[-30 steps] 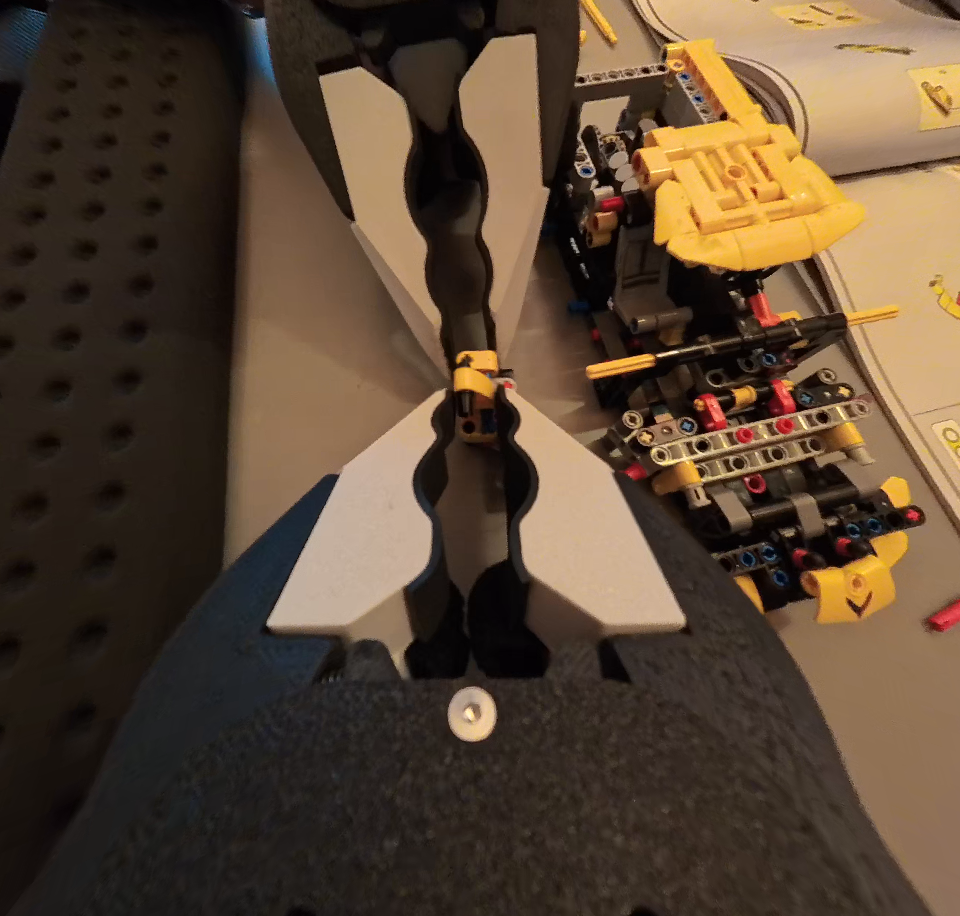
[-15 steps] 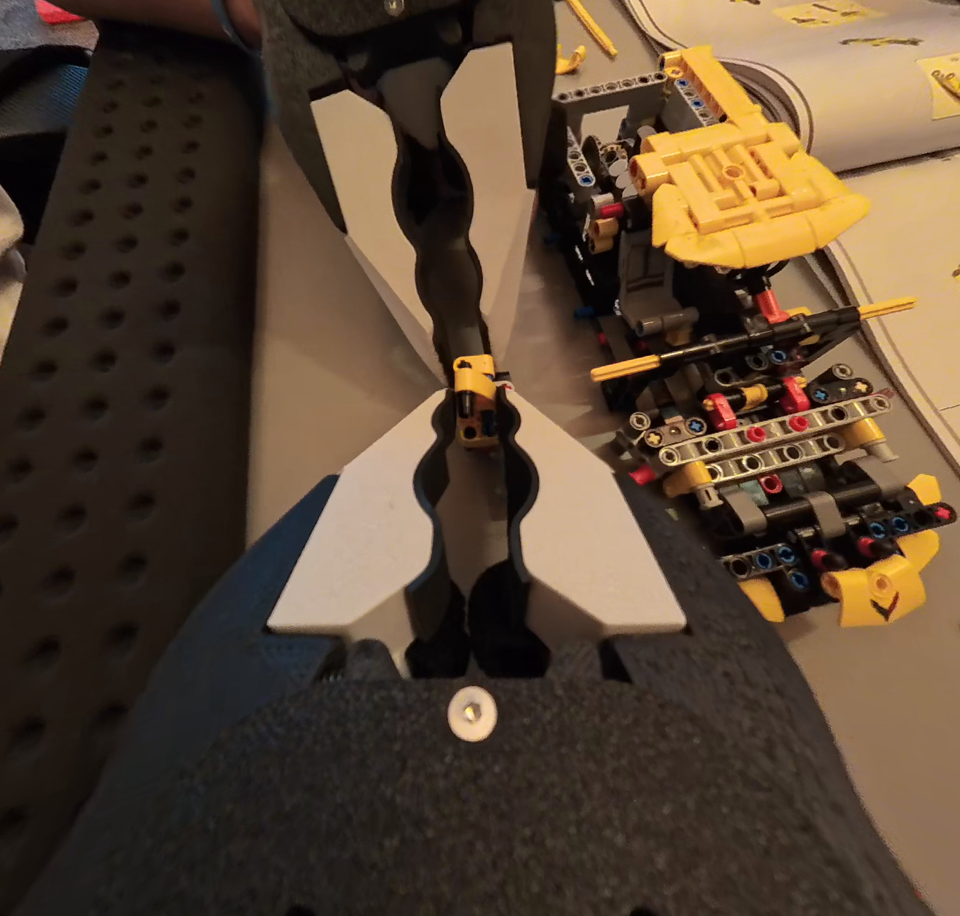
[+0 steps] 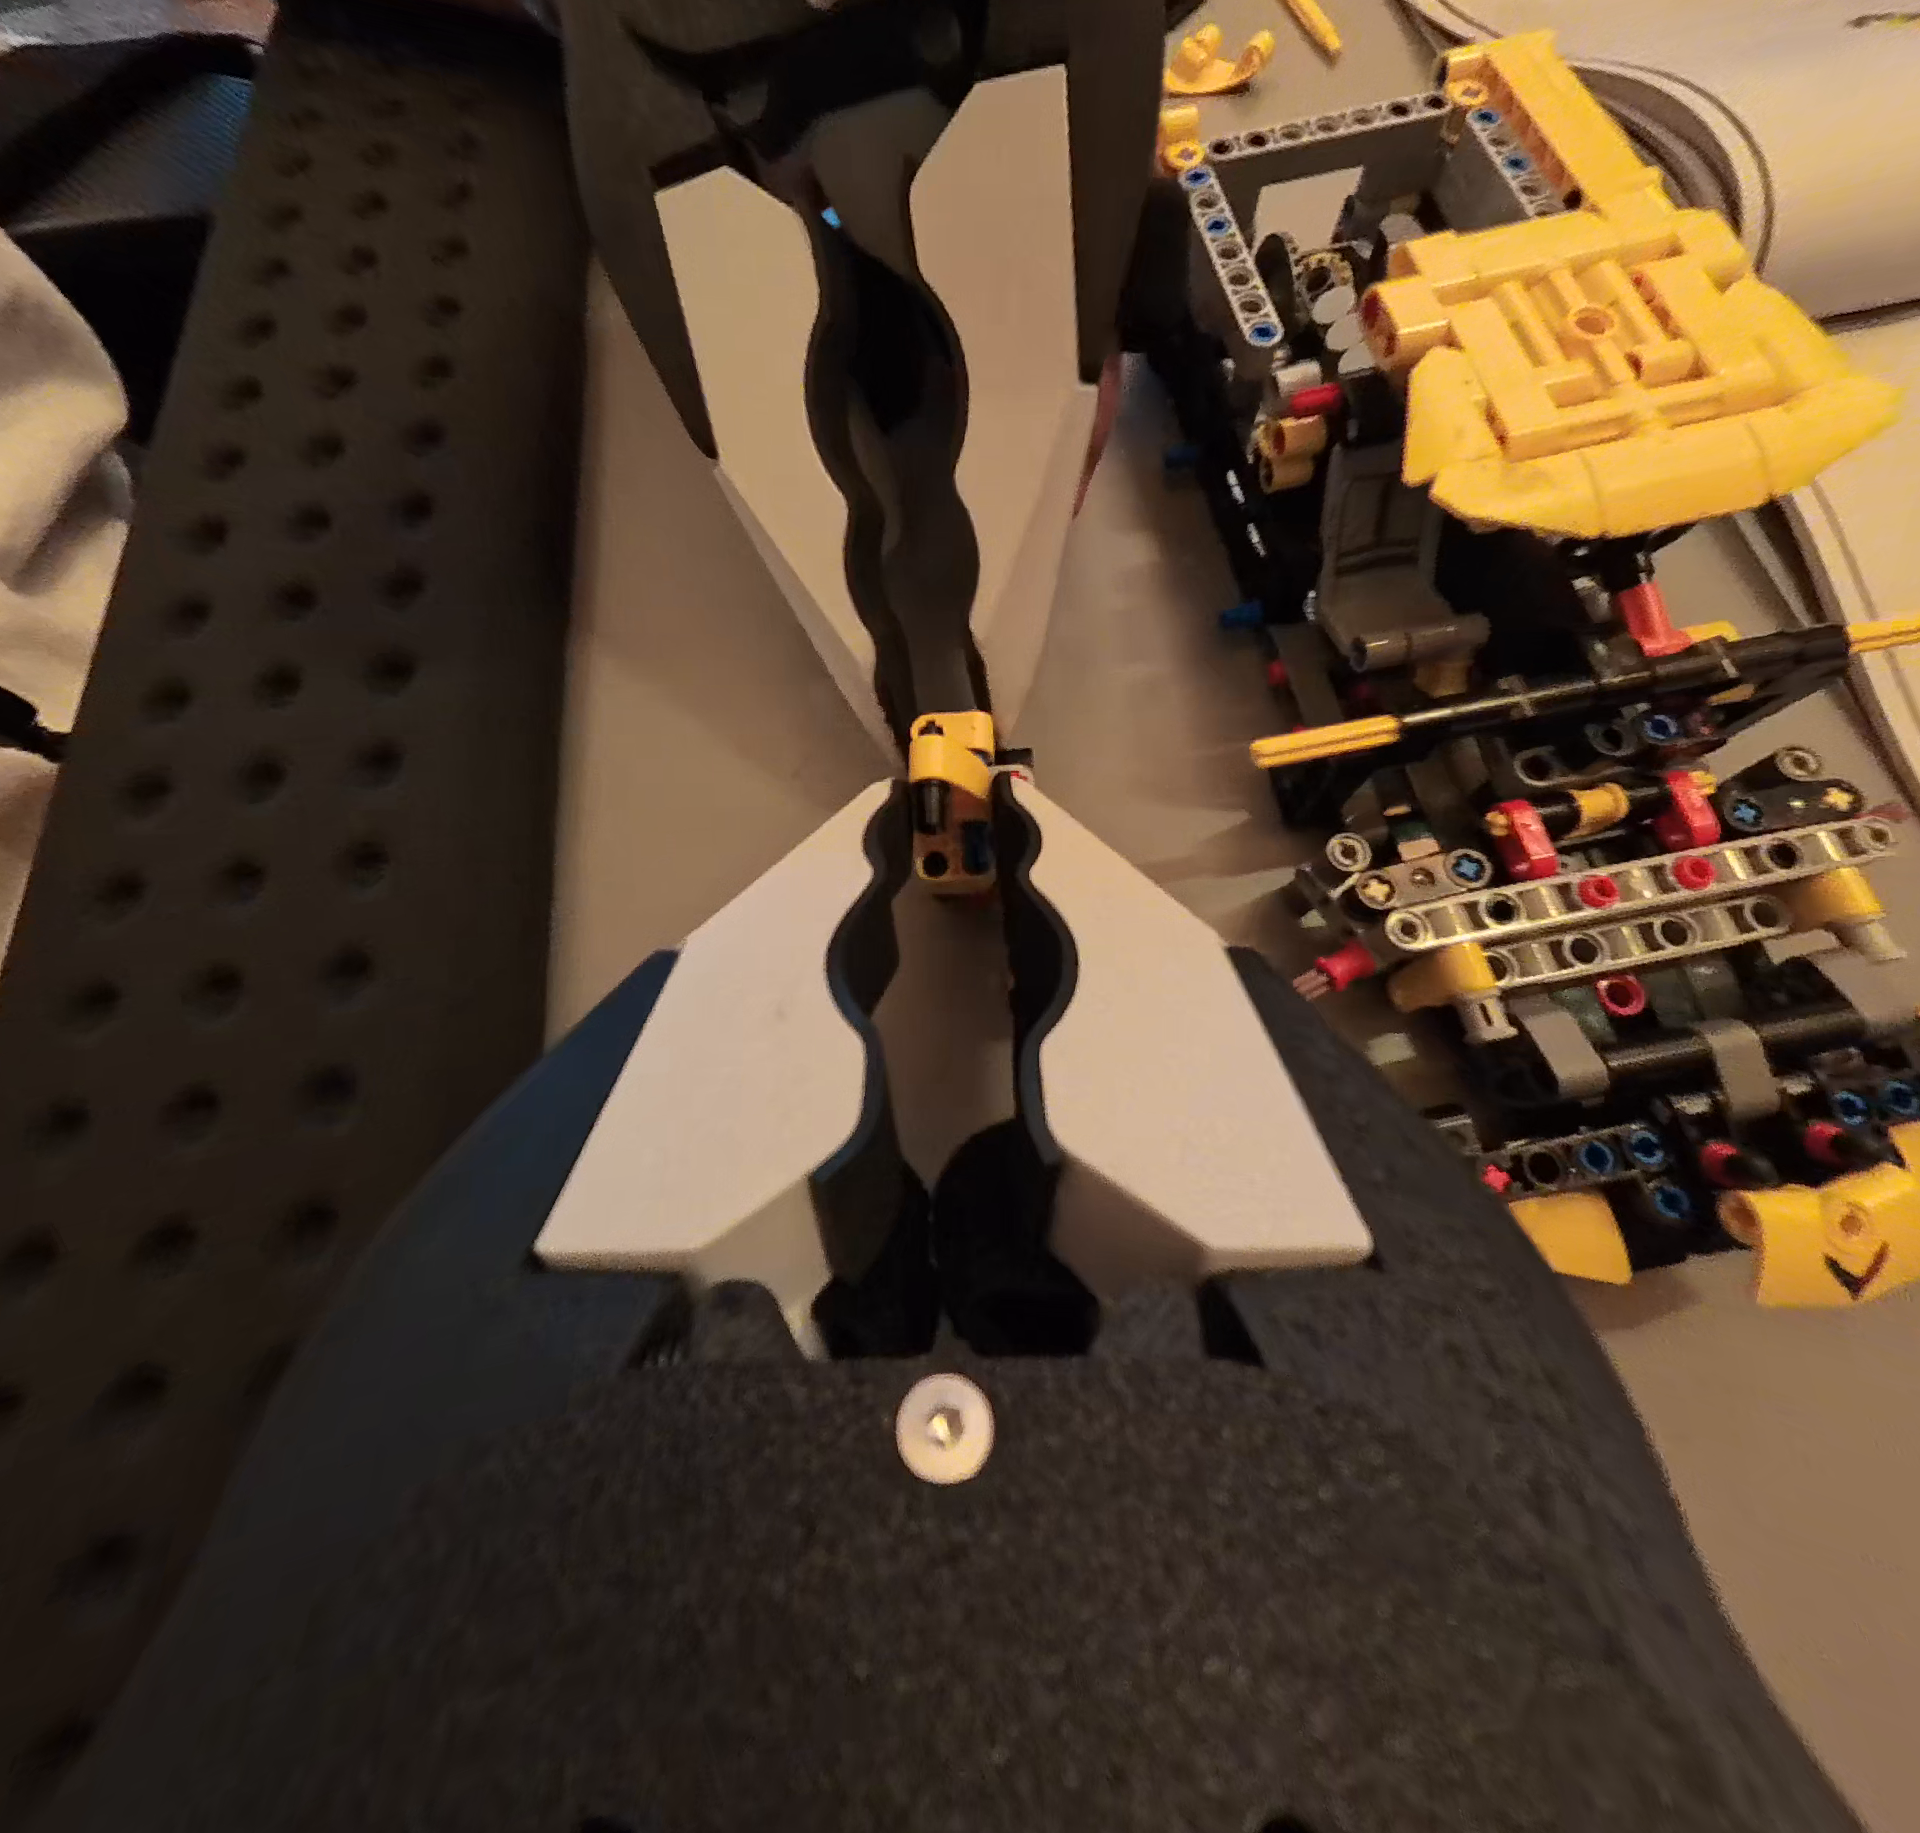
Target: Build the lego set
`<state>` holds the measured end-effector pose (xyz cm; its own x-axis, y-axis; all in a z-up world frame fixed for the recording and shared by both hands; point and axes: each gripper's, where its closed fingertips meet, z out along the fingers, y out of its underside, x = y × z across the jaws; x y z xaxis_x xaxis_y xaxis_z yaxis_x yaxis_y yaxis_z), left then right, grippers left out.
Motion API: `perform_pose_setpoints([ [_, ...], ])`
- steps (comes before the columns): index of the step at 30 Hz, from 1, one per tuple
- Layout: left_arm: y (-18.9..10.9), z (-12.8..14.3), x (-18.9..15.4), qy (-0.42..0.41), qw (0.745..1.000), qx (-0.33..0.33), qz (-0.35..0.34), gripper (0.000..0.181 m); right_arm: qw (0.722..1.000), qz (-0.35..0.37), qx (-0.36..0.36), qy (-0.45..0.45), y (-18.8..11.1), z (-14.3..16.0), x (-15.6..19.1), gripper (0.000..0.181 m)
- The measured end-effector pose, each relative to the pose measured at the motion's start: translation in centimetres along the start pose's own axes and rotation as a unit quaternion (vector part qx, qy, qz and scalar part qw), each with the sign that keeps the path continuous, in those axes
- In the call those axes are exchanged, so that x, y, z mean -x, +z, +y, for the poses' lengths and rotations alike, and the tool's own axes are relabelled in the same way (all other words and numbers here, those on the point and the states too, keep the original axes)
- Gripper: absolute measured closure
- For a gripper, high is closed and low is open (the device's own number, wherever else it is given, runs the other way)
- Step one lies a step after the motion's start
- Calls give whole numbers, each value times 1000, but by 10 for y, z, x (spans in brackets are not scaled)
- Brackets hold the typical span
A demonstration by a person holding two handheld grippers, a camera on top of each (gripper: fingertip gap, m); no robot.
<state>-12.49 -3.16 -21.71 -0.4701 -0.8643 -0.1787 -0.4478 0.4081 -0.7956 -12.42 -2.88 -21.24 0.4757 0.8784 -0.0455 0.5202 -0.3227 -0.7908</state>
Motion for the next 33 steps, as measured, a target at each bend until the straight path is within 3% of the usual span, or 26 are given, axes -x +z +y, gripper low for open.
perform_pose_setpoints([
  [6,-2,-2,6,-31,999,-8,4,169,999,47,13,-21,0,-3,-7,167],
  [11,-4,-7,0,-22,999,-25,13,170,1000,10,-13,-3,-4,-5,-1,167],
  [17,-13,-24,-4,-38,995,-85,36,169,992,-64,-95,48,-18,-20,9,167],
  [27,-9,-21,-16,-23,996,-66,63,170,996,-61,-60,3,-8,-16,19,166],
  [33,-12,-26,-9,-36,995,-85,47,169,994,-57,-92,22,-13,-22,13,167],
])
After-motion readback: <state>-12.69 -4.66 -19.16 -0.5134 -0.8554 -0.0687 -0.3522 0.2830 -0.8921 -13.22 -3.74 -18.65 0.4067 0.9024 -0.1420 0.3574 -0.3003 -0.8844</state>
